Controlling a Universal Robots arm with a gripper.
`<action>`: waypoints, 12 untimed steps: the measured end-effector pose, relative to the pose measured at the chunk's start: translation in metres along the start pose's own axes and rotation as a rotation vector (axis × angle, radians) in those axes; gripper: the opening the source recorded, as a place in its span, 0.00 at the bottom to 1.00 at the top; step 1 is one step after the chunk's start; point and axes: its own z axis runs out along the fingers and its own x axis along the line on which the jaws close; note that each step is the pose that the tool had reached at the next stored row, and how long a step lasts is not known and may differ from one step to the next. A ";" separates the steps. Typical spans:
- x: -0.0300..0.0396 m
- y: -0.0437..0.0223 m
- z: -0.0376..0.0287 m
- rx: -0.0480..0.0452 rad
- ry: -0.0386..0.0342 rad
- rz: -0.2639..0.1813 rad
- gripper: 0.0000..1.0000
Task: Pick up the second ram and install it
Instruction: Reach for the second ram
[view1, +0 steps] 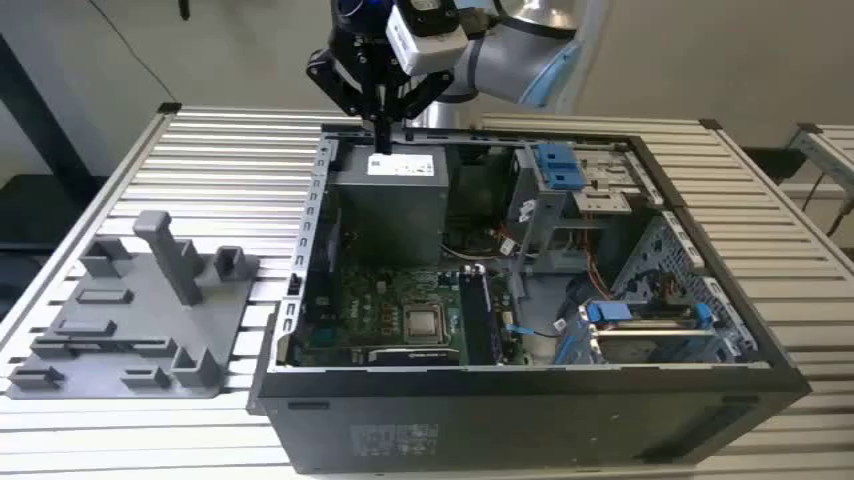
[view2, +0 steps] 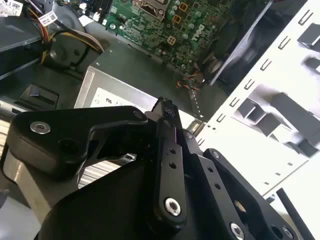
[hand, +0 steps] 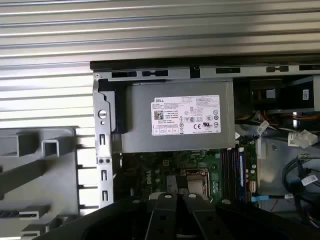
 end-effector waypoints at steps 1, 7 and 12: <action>0.0000 0.0000 0.0000 0.0000 0.0001 0.000 0.11; 0.0000 0.0000 0.0000 0.0000 0.0000 0.000 0.11; 0.0000 0.0000 0.0000 0.0000 0.0000 0.000 0.11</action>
